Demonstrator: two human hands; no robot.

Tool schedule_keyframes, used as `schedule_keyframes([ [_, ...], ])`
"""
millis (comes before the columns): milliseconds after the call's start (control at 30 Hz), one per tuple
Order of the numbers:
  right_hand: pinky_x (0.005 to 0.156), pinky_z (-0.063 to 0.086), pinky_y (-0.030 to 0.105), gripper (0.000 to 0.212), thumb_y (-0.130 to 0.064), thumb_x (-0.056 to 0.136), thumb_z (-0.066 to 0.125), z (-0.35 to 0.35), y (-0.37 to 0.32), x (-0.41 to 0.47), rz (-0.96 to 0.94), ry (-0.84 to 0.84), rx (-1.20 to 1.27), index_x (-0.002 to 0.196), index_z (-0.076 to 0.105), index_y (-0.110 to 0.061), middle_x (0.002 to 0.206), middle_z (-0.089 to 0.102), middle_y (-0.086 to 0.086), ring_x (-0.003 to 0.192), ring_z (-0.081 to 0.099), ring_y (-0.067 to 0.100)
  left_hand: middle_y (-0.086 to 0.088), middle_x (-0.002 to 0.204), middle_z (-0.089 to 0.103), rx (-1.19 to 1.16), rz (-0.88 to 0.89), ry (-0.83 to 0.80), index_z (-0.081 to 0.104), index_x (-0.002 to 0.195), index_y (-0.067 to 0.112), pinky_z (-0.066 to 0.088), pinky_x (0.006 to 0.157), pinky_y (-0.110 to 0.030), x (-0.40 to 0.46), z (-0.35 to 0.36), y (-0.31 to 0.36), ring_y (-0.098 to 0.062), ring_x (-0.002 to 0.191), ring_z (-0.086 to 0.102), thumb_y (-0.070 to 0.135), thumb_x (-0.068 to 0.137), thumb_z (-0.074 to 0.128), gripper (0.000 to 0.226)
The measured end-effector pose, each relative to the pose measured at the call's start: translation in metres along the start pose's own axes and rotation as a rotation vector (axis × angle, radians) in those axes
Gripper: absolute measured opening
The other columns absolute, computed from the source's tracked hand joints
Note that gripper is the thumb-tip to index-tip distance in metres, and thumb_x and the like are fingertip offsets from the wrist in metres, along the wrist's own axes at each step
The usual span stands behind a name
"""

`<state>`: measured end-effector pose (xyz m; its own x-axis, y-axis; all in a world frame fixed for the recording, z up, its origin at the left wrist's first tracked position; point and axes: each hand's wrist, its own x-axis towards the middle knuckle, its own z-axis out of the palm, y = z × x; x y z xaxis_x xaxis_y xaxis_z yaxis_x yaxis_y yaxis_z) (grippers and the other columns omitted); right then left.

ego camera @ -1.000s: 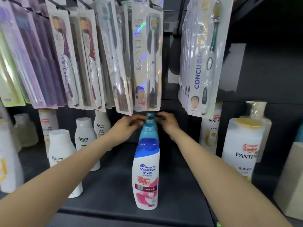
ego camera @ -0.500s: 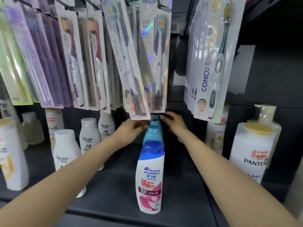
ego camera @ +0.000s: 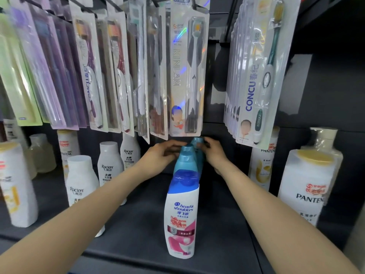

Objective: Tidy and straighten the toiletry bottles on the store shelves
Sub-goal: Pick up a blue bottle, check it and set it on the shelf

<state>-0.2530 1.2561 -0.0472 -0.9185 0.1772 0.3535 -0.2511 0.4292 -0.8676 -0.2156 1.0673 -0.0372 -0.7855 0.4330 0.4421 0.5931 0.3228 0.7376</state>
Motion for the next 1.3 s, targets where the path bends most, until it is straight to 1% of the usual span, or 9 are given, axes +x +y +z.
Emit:
schedule_keyframes([
  [133, 0.084, 0.041, 0.023, 0.03, -0.013, 0.094, 0.053, -0.011, -0.006, -0.017, -0.005, 0.055, -0.07, 0.124, 0.059, -0.011, 0.115, 0.063, 0.006, 0.108, 0.057, 0.021, 0.002, 0.108, 0.063, -0.004, -0.032, 0.042, 0.057, 0.12, 0.013, 0.041, 0.087, -0.004, -0.001, 0.003, 0.004, 0.013, 0.09, 0.058, -0.007, 0.091, 0.044, 0.037],
  [267, 0.08, 0.039, 0.023, 0.028, -0.013, 0.095, 0.053, -0.021, -0.012, -0.039, 0.005, 0.138, -0.109, 0.121, 0.06, -0.011, 0.118, 0.063, 0.013, 0.107, 0.058, 0.025, -0.002, 0.11, 0.069, 0.025, -0.089, 0.133, 0.065, 0.111, 0.023, 0.04, 0.106, -0.035, -0.004, 0.002, 0.0, -0.014, 0.107, 0.06, 0.017, 0.09, 0.053, 0.025],
  [367, 0.078, 0.038, 0.022, 0.031, -0.017, 0.096, 0.052, -0.029, -0.023, -0.064, 0.0, 0.175, -0.13, 0.126, 0.056, -0.012, 0.12, 0.062, 0.01, 0.104, 0.058, 0.022, -0.002, 0.107, 0.07, -0.008, -0.112, 0.166, 0.067, 0.107, 0.02, 0.043, 0.102, -0.041, -0.012, -0.001, 0.005, -0.02, 0.105, 0.063, 0.018, 0.09, 0.054, 0.021],
  [500, 0.094, 0.043, 0.03, 0.04, -0.019, 0.096, 0.052, -0.039, -0.043, -0.113, -0.08, 0.215, -0.205, 0.135, 0.049, -0.011, 0.127, 0.059, 0.009, 0.116, 0.055, 0.024, -0.004, 0.1, 0.07, 0.006, -0.071, 0.248, 0.065, 0.1, 0.02, 0.048, 0.092, -0.031, -0.036, -0.007, 0.02, -0.02, 0.093, 0.064, 0.015, 0.091, 0.055, 0.014],
  [600, 0.095, 0.042, 0.03, 0.042, -0.02, 0.096, 0.052, -0.046, -0.061, -0.154, -0.11, 0.23, -0.272, 0.136, 0.048, -0.01, 0.126, 0.059, 0.008, 0.117, 0.055, 0.024, 0.001, 0.088, 0.068, 0.021, -0.011, 0.258, 0.063, 0.094, 0.024, 0.05, 0.083, -0.03, -0.064, -0.011, 0.033, -0.019, 0.085, 0.065, 0.017, 0.09, 0.056, 0.011],
  [733, 0.093, 0.048, 0.042, 0.034, -0.024, 0.096, 0.05, -0.054, -0.087, -0.202, -0.108, 0.301, -0.265, 0.128, 0.053, -0.013, 0.117, 0.063, 0.007, 0.107, 0.06, 0.022, 0.004, 0.084, 0.066, 0.035, 0.065, 0.257, 0.065, 0.096, 0.019, 0.042, 0.067, -0.006, -0.1, -0.014, 0.054, -0.004, 0.071, 0.059, 0.016, 0.088, 0.06, 0.01],
  [900, 0.086, 0.052, 0.038, 0.017, -0.022, 0.097, 0.049, -0.057, -0.121, -0.251, -0.079, 0.326, -0.007, 0.111, 0.057, -0.022, 0.103, 0.065, 0.001, 0.096, 0.064, 0.018, 0.011, 0.089, 0.063, 0.019, 0.123, 0.164, 0.063, 0.102, 0.023, 0.042, 0.063, -0.003, -0.13, -0.013, 0.082, 0.0, 0.075, 0.057, 0.021, 0.089, 0.059, 0.013],
  [1100, 0.069, 0.057, 0.029, 0.014, -0.021, 0.097, 0.05, -0.043, -0.139, -0.279, 0.086, 0.275, 0.32, 0.1, 0.062, -0.014, 0.095, 0.066, 0.002, 0.085, 0.064, 0.013, 0.011, 0.101, 0.063, -0.022, 0.146, -0.016, 0.062, 0.111, 0.024, 0.043, 0.069, -0.006, -0.162, -0.004, 0.099, -0.004, 0.091, 0.059, 0.029, 0.092, 0.056, 0.021],
  [1300, 0.069, 0.058, 0.037, 0.015, -0.018, 0.097, 0.05, -0.03, -0.145, -0.283, 0.135, 0.23, 0.751, 0.093, 0.06, -0.008, 0.088, 0.066, 0.007, 0.07, 0.069, 0.013, 0.001, 0.098, 0.072, -0.143, 0.041, -0.279, 0.066, 0.104, 0.022, 0.054, 0.085, -0.029, -0.182, -0.022, 0.094, -0.013, 0.093, 0.068, 0.039, 0.086, 0.062, 0.025],
])
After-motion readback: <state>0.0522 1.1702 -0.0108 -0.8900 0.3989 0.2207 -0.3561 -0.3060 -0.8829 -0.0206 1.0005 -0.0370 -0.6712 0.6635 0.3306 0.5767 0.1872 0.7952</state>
